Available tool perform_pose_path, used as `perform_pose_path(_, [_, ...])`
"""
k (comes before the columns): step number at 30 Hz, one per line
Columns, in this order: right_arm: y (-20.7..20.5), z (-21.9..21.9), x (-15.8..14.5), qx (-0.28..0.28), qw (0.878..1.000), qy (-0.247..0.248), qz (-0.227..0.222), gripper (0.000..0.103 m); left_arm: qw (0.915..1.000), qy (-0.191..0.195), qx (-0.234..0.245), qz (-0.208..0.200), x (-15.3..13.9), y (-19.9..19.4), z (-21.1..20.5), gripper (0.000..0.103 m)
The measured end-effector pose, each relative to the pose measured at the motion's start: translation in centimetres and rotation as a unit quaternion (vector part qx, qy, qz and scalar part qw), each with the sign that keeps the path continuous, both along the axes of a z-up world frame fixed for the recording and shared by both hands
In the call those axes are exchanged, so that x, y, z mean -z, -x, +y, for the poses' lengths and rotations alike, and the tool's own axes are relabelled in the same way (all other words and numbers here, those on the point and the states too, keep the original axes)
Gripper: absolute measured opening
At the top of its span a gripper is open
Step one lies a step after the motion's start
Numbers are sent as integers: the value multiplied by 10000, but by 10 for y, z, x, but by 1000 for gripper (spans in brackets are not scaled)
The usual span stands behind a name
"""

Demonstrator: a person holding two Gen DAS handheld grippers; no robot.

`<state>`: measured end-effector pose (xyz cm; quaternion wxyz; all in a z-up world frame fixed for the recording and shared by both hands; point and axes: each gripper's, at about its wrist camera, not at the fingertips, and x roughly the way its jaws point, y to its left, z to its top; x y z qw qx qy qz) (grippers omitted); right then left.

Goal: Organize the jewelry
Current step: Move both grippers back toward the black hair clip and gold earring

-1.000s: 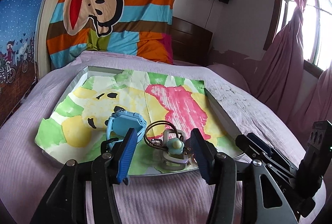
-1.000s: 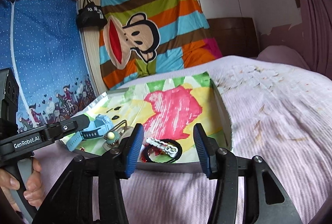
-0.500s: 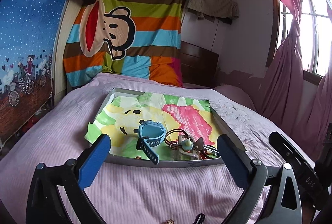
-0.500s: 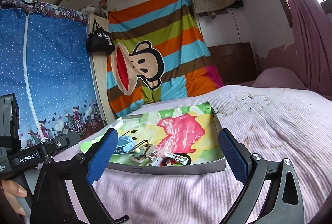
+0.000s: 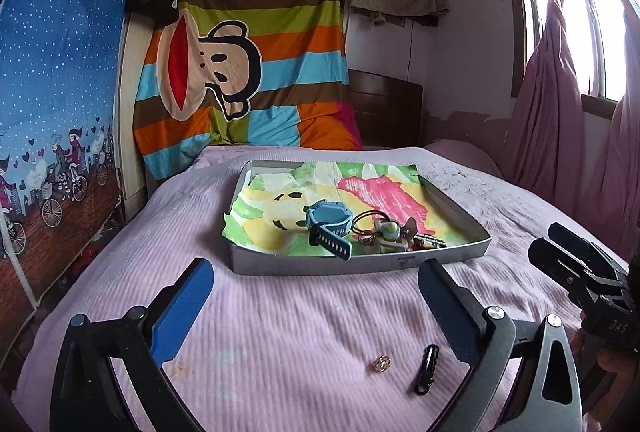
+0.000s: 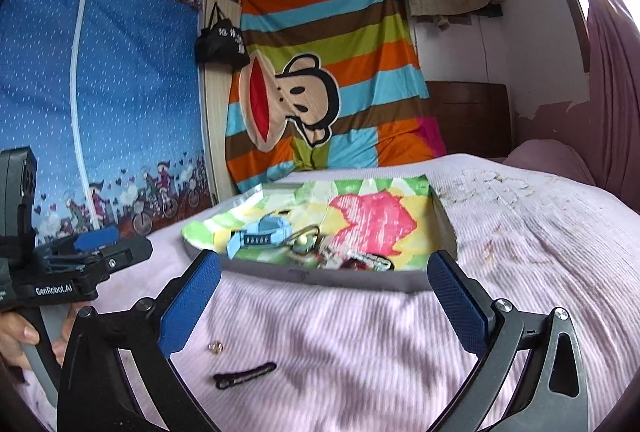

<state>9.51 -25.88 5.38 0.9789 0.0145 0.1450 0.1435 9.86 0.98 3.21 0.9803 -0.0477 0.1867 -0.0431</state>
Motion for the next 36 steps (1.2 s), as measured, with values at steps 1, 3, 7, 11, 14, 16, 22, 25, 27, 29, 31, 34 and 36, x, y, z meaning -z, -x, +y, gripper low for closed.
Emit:
perform_pose_path(1, [1, 1, 3, -26, 10000, 42, 54, 101, 10000, -30, -6, 31, 2, 1, 1, 103])
perform_pose_path(3, [3, 3, 8, -70, 9998, 111, 167, 101, 9999, -63, -31, 81, 5, 5, 3, 103])
perform_pose_path(7, [4, 5, 17, -130, 9988, 214, 422, 101, 9998, 27, -38, 218, 10, 9, 8, 103])
perform_pose_path(11, [-1, 8, 25, -331, 9966, 303, 698, 101, 9989, 27, 72, 471, 14, 5, 7, 103])
perform_pose_path(14, [-7, 13, 34, -534, 9936, 317, 948, 101, 9975, 24, 150, 692, 20, 0, 7, 103])
perform_pose_path(16, [-9, 17, 43, -622, 9915, 328, 1095, 101, 9965, 65, 197, 809, 25, -3, 9, 103])
perform_pose_path(22, [-15, 28, 58, -847, 9862, 444, 1351, 96, 9923, 207, 437, 1142, 39, -12, 10, 90])
perform_pose_path(25, [-18, 33, 63, -940, 9832, 523, 1472, 90, 9897, 314, 581, 1267, 44, -15, 11, 81])
perform_pose_path(27, [-19, 36, 66, -1004, 9811, 586, 1549, 85, 9880, 367, 674, 1337, 46, -17, 11, 75])
perform_pose_path(29, [-20, 40, 68, -1071, 9789, 658, 1613, 83, 9859, 416, 804, 1408, 49, -18, 10, 67])
perform_pose_path(31, [-20, 45, 71, -1146, 9767, 725, 1660, 80, 9837, 450, 921, 1478, 52, -20, 8, 62])
perform_pose_path(34, [-21, 51, 73, -1251, 9731, 845, 1739, 77, 9801, 519, 1084, 1581, 56, -23, 6, 53])
perform_pose_path(36, [-23, 55, 75, -1299, 9706, 948, 1793, 76, 9782, 563, 1163, 1623, 58, -24, 6, 50])
